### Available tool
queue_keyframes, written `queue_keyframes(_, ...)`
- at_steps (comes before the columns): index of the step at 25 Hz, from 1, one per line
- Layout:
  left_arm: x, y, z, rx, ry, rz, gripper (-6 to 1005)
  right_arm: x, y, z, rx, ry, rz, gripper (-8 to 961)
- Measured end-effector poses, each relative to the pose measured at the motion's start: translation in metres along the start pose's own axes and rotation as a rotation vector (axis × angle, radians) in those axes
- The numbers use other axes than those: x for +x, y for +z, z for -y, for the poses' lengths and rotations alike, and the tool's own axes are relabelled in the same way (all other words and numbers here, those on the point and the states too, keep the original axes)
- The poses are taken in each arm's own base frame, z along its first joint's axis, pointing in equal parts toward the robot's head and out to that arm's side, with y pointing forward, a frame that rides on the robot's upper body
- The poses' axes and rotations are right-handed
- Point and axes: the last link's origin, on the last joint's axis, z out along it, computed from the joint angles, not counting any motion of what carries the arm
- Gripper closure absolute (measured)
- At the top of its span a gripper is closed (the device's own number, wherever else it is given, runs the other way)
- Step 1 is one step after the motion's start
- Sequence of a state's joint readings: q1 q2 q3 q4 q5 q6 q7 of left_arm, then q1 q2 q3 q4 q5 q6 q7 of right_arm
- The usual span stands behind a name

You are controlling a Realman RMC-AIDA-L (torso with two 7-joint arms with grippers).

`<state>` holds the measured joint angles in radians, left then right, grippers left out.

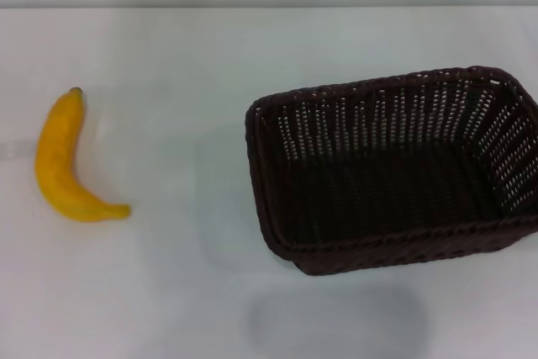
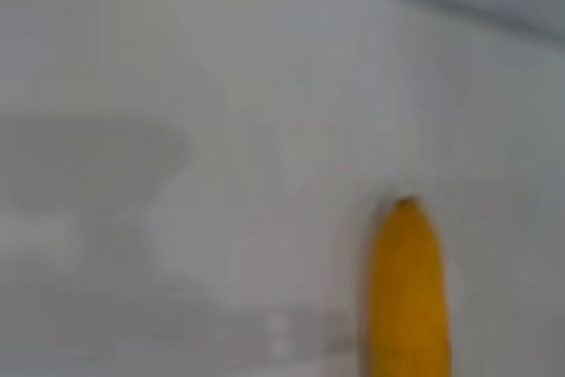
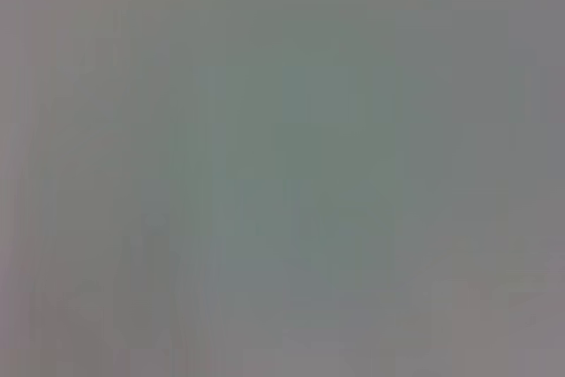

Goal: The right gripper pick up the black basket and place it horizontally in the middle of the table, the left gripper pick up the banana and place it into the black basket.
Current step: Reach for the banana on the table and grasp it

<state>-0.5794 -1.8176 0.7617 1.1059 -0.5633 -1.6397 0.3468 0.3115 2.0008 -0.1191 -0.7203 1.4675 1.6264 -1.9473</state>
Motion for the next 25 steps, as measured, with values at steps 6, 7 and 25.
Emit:
queue_keyframes(6, 0.017, 0.036, -0.03, 0.078, 0.06, 0.082, 209, 0.006, -0.014, 0.002, 0.069, 0.003, 0.062, 282)
queue_keyframes(7, 0.017, 0.042, -0.033, 0.076, 0.063, 0.081, 209, 0.008, -0.014, 0.001, 0.07, 0.003, 0.063, 283)
queue_keyframes(25, -0.009, 0.096, -0.035, 0.106, 0.065, 0.182, 208, 0.012, -0.009, 0.0, 0.084, 0.027, 0.079, 284)
